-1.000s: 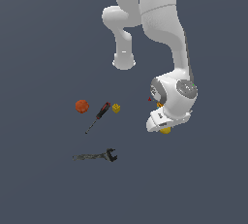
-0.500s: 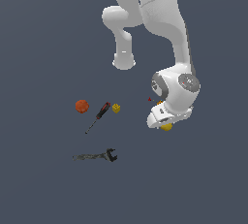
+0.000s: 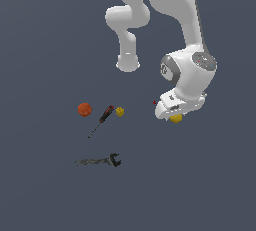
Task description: Pick up a designated object from a clutter of objects.
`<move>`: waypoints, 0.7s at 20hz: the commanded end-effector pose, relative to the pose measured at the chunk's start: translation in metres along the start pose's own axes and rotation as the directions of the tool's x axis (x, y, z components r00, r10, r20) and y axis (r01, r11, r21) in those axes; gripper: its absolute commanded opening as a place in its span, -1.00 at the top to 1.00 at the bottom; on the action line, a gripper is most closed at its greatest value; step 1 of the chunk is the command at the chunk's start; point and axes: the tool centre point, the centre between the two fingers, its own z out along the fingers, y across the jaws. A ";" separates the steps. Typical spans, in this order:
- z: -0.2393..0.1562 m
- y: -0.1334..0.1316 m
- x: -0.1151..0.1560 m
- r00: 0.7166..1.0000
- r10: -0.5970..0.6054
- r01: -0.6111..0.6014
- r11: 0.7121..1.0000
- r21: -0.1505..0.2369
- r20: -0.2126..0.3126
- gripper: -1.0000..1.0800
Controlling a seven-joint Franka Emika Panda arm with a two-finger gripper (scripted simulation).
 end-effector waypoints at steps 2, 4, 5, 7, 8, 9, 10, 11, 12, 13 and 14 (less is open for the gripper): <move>-0.032 -0.007 -0.011 1.000 -0.001 0.001 1.000 -0.001 -0.002 1.00; -0.051 -0.011 -0.018 1.000 -0.001 0.001 1.000 -0.001 -0.002 1.00; -0.060 -0.013 -0.021 1.000 -0.001 0.001 1.000 -0.001 -0.002 1.00; -0.080 -0.017 -0.028 1.000 -0.001 0.001 1.000 -0.001 -0.002 1.00; -0.089 -0.020 -0.032 1.000 -0.001 0.001 1.000 -0.001 -0.002 1.00; -0.099 -0.022 -0.035 1.000 -0.001 0.001 1.000 0.000 -0.001 1.00; -0.110 -0.024 -0.039 1.000 -0.001 0.001 1.000 0.000 -0.001 1.00; -0.120 -0.027 -0.042 1.000 -0.001 0.001 1.000 0.000 -0.001 1.00; -0.130 -0.029 -0.046 1.000 -0.001 0.001 1.000 0.001 -0.001 1.00; -0.140 -0.031 -0.049 1.000 -0.001 0.001 1.000 0.001 -0.001 1.00; -0.150 -0.033 -0.052 1.000 -0.001 0.001 1.000 0.001 -0.001 1.00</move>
